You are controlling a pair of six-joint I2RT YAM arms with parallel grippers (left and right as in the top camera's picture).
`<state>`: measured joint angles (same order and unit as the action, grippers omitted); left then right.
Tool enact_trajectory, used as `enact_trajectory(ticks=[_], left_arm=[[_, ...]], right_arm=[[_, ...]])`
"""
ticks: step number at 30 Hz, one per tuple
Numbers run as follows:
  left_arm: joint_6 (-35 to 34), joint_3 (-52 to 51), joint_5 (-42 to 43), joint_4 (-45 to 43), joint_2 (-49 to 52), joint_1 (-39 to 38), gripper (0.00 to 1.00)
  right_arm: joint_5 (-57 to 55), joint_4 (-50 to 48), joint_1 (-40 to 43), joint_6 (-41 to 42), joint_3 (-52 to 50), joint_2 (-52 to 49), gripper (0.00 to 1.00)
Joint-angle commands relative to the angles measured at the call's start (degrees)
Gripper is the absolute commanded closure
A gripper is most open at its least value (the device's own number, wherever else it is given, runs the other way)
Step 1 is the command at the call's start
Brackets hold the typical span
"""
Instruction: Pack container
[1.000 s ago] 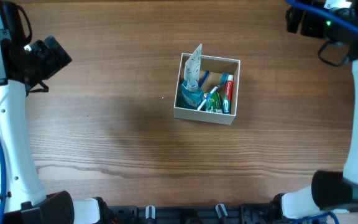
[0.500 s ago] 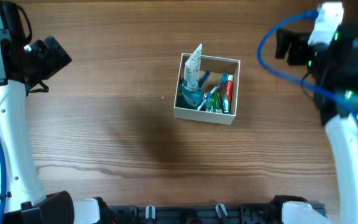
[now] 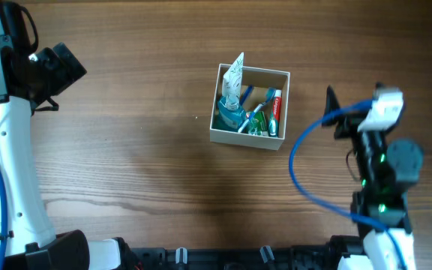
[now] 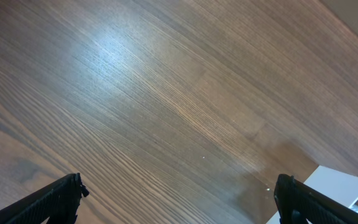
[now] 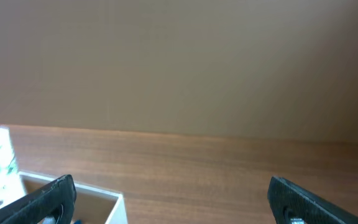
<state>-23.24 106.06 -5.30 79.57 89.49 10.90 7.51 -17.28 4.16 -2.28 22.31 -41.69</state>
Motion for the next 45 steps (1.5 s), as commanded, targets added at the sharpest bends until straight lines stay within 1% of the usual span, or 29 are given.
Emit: enact_trajectory(ticks=[1,13,25,33,40,42,45], left_arm=[[0.1,-0.1,-0.2,0.0,0.1,0.2,0.0],[0.1,-0.1,-0.2,0.0,0.1,0.2,0.0],[0.1,-0.1,-0.2,0.0,0.1,0.2,0.0],[0.1,-0.1,-0.2,0.0,0.1,0.2,0.0],[0.1,-0.1,-0.2,0.0,0.1,0.2,0.0],[0.1,-0.1,-0.2,0.0,0.1,0.2,0.0],[0.1,-0.1,-0.2,0.0,0.1,0.2,0.0]], right_arm=[[0.7,-2.9,-0.3,-0.1,-6.7,7.2,0.0],[0.7,-2.4,-0.3,1.3,-15.9,23.2,0.0],[1.6,-1.8,-0.3,2.4,-21.7,34.7,0.0],[1.6,4.2,-0.3,2.9,-22.0,41.3,0.0],[1.6,6.4,-0.5,3.0,-22.0,41.5,0.0],[1.6,8.2,-0.7,3.8,-22.0,41.5,0.0],[1.6,13.4,-1.8,4.0,-22.0,41.5,0.0]])
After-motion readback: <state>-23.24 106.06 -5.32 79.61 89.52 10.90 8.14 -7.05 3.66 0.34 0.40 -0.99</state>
